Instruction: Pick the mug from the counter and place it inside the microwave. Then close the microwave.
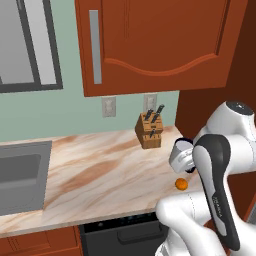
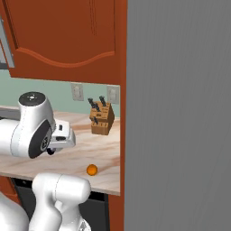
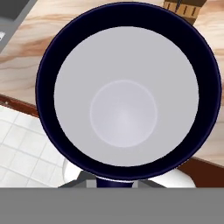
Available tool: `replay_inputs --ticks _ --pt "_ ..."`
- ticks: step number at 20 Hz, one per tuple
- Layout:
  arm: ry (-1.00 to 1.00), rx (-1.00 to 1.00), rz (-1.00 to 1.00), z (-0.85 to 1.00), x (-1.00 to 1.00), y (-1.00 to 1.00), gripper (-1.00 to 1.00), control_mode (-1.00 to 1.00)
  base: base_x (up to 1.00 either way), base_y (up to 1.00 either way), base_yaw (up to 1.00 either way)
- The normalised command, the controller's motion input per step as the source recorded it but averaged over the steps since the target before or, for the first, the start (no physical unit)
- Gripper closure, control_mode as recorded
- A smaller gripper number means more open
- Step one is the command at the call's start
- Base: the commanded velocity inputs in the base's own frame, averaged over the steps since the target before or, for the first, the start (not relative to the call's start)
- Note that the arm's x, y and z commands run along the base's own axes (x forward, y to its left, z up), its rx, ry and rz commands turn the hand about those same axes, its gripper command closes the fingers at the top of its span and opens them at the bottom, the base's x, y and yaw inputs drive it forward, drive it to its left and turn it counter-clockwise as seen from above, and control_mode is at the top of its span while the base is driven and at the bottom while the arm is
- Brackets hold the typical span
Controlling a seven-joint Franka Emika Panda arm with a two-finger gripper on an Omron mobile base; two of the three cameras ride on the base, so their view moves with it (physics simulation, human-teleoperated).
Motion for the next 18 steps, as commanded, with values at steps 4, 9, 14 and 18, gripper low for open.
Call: replay_inputs --ticks 4,9,14,18 --pt "0.00 0.00 0.00 0.00 0.00 0.00 1.00 1.00 -0.23 0.02 0.00" --pt "0.00 0.00 0.00 0.00 0.00 0.00 1.00 1.00 -0.68 0.11 0.00" --pt "0.00 0.00 0.00 0.00 0.00 0.00 1.00 1.00 -0.47 0.04 0.00" --pt "0.00 0.00 0.00 0.00 0.00 0.00 1.00 1.00 -0.89 0.02 0.00"
